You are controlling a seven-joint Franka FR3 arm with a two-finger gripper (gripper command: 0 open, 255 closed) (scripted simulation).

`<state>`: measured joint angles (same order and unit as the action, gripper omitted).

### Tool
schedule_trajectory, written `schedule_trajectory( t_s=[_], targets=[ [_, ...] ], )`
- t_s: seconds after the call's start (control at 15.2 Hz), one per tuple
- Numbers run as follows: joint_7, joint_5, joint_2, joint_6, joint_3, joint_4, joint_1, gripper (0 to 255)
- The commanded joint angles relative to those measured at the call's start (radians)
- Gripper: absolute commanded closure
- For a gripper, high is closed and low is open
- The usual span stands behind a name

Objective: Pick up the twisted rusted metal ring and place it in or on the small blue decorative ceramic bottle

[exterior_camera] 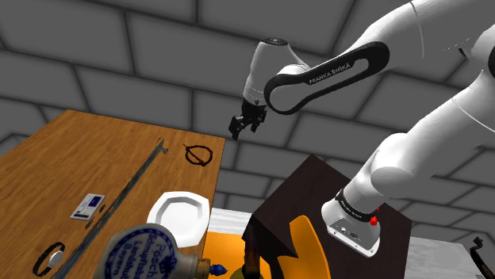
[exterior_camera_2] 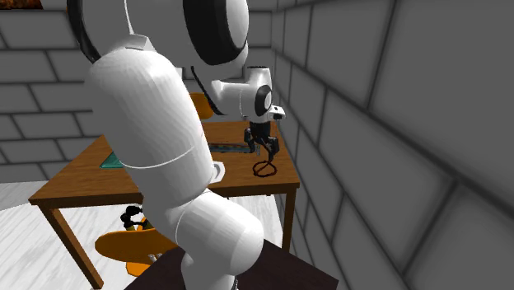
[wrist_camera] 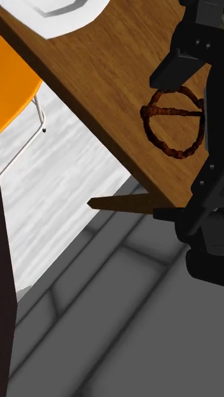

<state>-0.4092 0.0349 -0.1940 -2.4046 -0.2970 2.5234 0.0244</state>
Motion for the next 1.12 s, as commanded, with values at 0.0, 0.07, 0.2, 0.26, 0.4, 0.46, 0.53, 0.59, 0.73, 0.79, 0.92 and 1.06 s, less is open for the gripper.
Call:
schedule_trajectory(
  t_s=[0.0, 0.07, 0.2, 0.26, 0.4, 0.46, 0.53, 0.59, 0.73, 0.79, 0.92, 1.06],
  targets=[
    [-0.048, -0.042, 0.082, -0.072, -0.023, -0.026, -0.005, 0],
    [-0.076, -0.069, 0.123, -0.102, -0.031, -0.042, -0.007, 0],
    [-0.138, -0.135, 0.207, -0.158, -0.043, -0.079, -0.007, 0],
    [-0.172, -0.173, 0.249, -0.182, -0.045, -0.100, -0.005, 0],
    [-0.242, -0.253, 0.333, -0.224, -0.038, -0.148, 0.009, 0],
    [-0.277, -0.293, 0.375, -0.241, -0.029, -0.175, 0.021, 0],
    [-0.311, -0.331, 0.415, -0.257, -0.018, -0.203, 0.036, 0],
    [-0.343, -0.368, 0.456, -0.271, -0.005, -0.232, 0.052, 0],
    [-0.399, -0.430, 0.534, -0.295, 0.027, -0.295, 0.091, 0],
    [-0.424, -0.458, 0.573, -0.305, 0.043, -0.328, 0.111, 0],
    [-0.467, -0.503, 0.648, -0.321, 0.074, -0.399, 0.150, 0],
    [-0.501, -0.537, 0.723, -0.333, 0.104, -0.474, 0.188, 0]
  ],
)
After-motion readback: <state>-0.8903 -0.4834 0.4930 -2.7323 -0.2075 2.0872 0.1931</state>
